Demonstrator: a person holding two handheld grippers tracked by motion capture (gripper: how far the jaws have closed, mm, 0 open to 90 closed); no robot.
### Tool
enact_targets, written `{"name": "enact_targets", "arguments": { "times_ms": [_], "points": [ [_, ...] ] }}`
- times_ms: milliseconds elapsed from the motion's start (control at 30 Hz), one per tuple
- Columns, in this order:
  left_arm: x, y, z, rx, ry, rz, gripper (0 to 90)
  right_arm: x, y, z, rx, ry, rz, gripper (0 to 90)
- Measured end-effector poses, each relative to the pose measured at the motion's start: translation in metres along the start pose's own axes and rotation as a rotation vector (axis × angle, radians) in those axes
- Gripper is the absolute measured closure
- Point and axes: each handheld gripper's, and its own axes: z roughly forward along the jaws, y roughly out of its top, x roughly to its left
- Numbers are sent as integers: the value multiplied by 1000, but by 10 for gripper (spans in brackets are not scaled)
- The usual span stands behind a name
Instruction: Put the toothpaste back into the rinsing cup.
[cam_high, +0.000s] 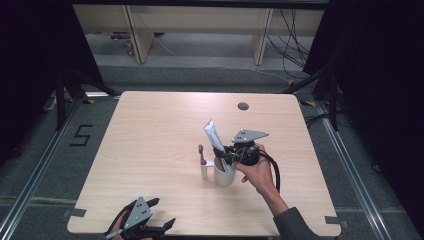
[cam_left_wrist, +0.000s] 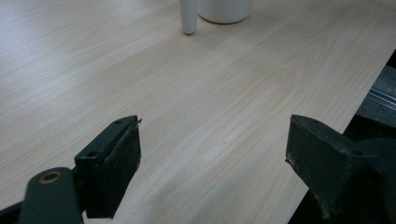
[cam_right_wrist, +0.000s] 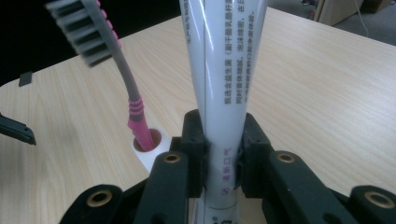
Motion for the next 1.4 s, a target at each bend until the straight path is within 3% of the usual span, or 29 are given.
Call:
{"name": "enact_targets", "arguments": {
  "times_ms": [67,167,200,433,533,567,633,733,933,1133,1200,1400],
  "points": [
    [0,0,1,-14,1,-15,175,0,-1,1,-8,5,-11,762],
    [0,0,0,-3,1,-1,175,-1,-4,1,6,-2,-14,760],
    [0,0,0,-4,2,-4,175,2,-6,1,11,-5,12,760],
    [-1,0,1,-13,2,-10,175,2,-10,1,37,-5,-41,750],
    [0,0,0,-2,2,-2,175,5,-12,-1,61,-13,-18,752],
    [0,0,1,-12,0,-9,175,4,-12,0,55,-2,-45,752],
    [-1,-1,2,-15,2,-13,175,5,-13,-1,68,0,-26,753],
    [0,0,1,-5,5,-4,175,6,-14,-3,61,3,-52,754],
    [-1,0,1,-13,2,-15,175,7,-16,-2,68,-7,-56,754],
    [-1,-1,2,-13,1,-12,175,8,-18,-3,75,3,-16,750],
    [-1,0,2,-16,1,-13,175,7,-18,-3,70,1,-35,747],
    [-1,-1,2,-16,1,-12,175,7,-18,-3,68,11,-27,742]
  ]
}}
